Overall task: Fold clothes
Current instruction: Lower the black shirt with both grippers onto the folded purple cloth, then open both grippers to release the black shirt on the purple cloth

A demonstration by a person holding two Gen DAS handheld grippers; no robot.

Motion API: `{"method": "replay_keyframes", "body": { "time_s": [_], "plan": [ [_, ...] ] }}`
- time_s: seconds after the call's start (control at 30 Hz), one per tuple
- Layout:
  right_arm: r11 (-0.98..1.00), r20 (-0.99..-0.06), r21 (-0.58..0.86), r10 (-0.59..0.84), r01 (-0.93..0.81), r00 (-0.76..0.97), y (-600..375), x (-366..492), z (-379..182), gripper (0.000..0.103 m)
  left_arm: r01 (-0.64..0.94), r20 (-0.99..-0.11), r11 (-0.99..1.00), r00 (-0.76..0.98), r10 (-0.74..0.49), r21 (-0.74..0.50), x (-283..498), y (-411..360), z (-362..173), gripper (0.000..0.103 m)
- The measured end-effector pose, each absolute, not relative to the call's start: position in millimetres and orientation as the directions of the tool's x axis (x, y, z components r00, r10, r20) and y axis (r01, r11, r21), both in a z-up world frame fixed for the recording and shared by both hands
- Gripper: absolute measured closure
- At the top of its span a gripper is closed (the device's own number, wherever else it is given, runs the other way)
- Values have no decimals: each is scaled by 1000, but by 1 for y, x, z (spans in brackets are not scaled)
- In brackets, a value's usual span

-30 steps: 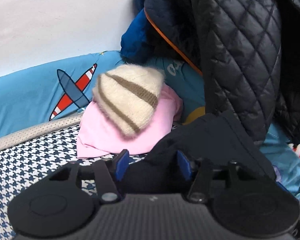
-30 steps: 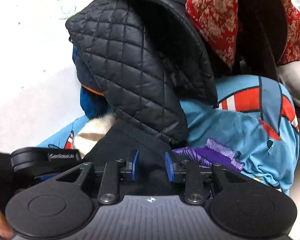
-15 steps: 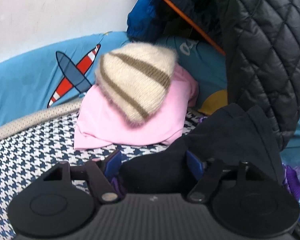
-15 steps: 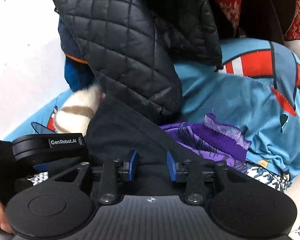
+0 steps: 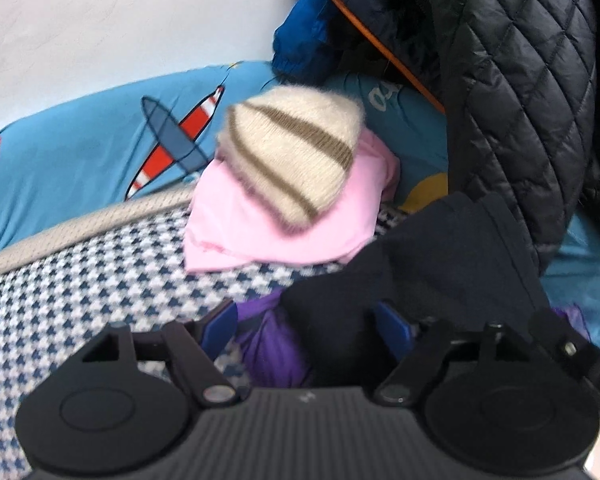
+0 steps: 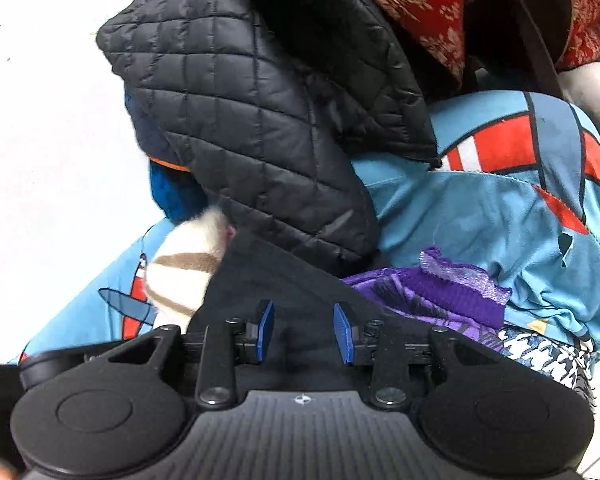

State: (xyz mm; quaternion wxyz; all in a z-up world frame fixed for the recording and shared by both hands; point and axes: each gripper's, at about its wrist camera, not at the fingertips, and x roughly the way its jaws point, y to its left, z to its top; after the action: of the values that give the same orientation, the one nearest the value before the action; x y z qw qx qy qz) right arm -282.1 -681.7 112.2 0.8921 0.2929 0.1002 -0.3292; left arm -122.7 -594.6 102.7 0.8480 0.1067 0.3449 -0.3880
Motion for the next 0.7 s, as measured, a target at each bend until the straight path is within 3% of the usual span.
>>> {"method": "replay_keyframes", "body": {
  "time_s": [0.2,0.43,0.7],
  "plan": [
    [623,-429,409,-514,667,743,-664,-276,118,63,724,-708,686,450,-544,-67,-137,-562,103,16],
    [585,-527,382,-497,715,689,-651,-287,114,59,710,-760,701,419,-497,-67,-149,-527,94,16],
    [593,-576,312,-503,742,644,-638,-304,116,58,700,-787,711,404,-467,-63,-166,-501,91,16]
  ]
}}
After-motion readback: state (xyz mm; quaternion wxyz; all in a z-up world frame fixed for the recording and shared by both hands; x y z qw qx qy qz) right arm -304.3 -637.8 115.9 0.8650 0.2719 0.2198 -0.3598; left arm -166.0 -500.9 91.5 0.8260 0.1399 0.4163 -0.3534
